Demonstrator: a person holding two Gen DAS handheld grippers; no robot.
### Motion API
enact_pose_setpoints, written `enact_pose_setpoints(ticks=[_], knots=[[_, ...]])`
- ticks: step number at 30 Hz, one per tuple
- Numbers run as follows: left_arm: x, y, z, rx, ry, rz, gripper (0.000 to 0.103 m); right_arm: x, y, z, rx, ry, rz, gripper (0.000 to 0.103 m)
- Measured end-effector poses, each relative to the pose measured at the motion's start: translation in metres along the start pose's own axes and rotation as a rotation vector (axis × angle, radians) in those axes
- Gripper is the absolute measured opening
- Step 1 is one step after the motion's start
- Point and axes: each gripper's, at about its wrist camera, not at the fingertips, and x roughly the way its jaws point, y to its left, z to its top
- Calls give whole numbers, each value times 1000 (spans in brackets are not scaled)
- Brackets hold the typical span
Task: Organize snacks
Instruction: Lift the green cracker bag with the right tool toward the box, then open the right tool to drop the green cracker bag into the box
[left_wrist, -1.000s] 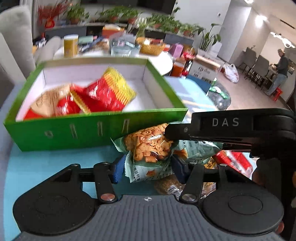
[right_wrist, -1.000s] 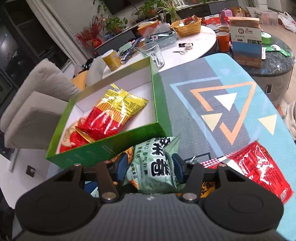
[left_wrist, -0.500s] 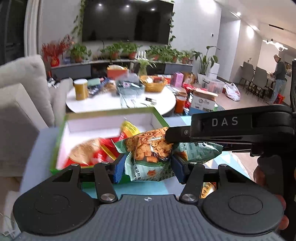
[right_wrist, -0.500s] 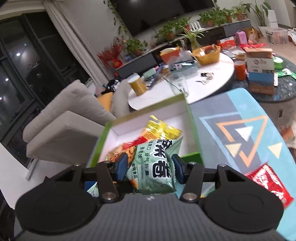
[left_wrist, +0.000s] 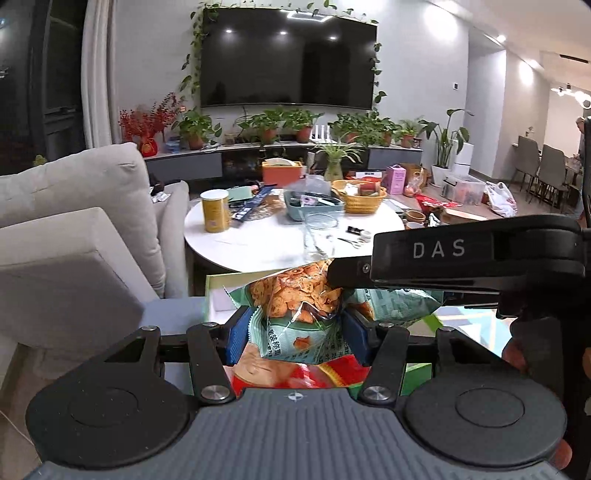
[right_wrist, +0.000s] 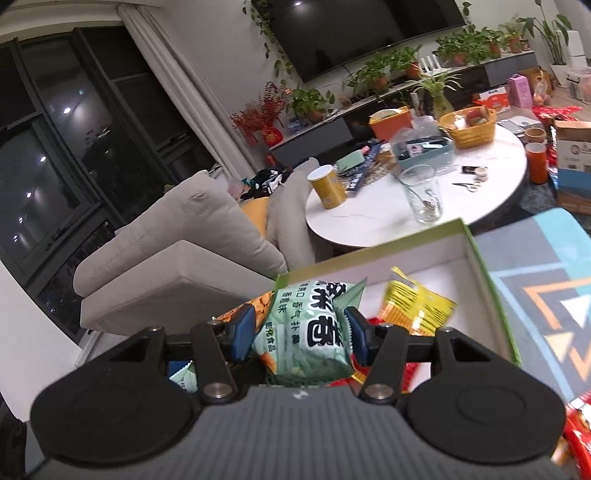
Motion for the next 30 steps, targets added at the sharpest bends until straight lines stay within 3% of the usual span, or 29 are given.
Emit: enact_pose_setpoints(ticks=[18, 22, 30], knots=[[104, 44, -8, 5, 105, 34, 52, 93, -26, -3, 96, 70, -34, 41], [116, 44, -21, 51, 121, 124, 53, 97, -31, -10, 97, 117, -74, 42], [101, 40, -25, 47, 134, 116, 52, 73, -29, -12, 88, 111, -102, 42]])
